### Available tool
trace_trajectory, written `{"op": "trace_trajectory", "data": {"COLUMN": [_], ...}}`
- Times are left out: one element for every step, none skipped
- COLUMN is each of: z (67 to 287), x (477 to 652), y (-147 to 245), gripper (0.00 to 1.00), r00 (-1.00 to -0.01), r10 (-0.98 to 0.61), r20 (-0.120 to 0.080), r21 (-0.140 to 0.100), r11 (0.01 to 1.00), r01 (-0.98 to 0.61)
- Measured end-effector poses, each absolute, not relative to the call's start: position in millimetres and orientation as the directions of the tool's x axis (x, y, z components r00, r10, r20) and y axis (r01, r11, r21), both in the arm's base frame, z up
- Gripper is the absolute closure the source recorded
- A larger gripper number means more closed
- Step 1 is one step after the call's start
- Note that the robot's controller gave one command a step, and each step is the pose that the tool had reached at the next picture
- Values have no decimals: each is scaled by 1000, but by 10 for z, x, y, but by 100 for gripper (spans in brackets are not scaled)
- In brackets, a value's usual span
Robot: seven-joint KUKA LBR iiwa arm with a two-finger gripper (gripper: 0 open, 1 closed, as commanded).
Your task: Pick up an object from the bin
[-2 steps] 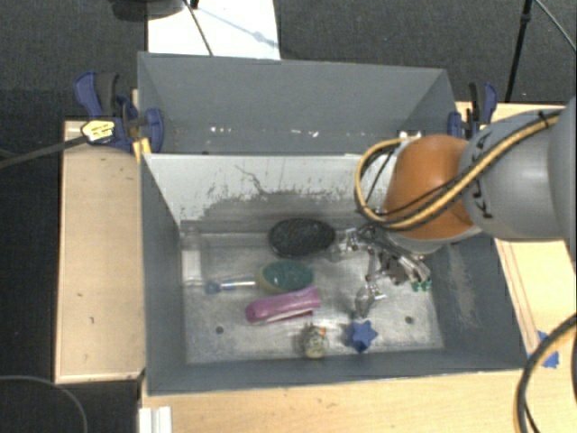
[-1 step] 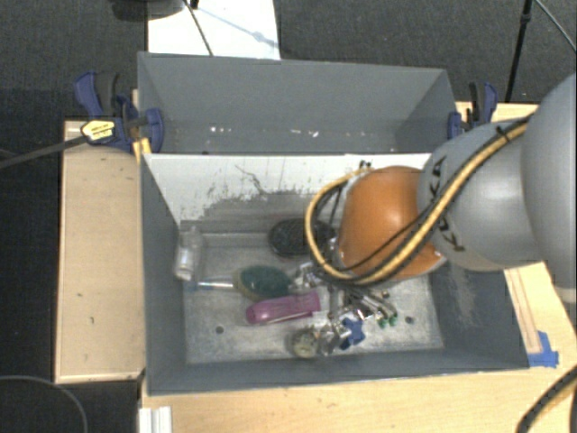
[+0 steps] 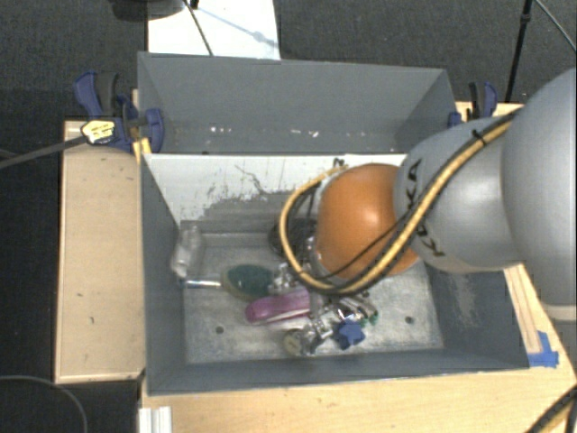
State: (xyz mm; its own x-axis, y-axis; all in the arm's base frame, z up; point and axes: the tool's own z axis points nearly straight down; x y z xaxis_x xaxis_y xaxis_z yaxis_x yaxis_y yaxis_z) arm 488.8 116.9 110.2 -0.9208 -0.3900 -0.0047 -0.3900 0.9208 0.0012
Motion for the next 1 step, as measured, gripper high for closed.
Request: {"op": "trace_trajectory", "data": {"z": [762], "x": [4923], "y": [1062], "gripper": [0], "r00": [-892], "r10": [-452], "r20": [-23], "r21": [-4], "r11": [892], "r01": [-452]}}
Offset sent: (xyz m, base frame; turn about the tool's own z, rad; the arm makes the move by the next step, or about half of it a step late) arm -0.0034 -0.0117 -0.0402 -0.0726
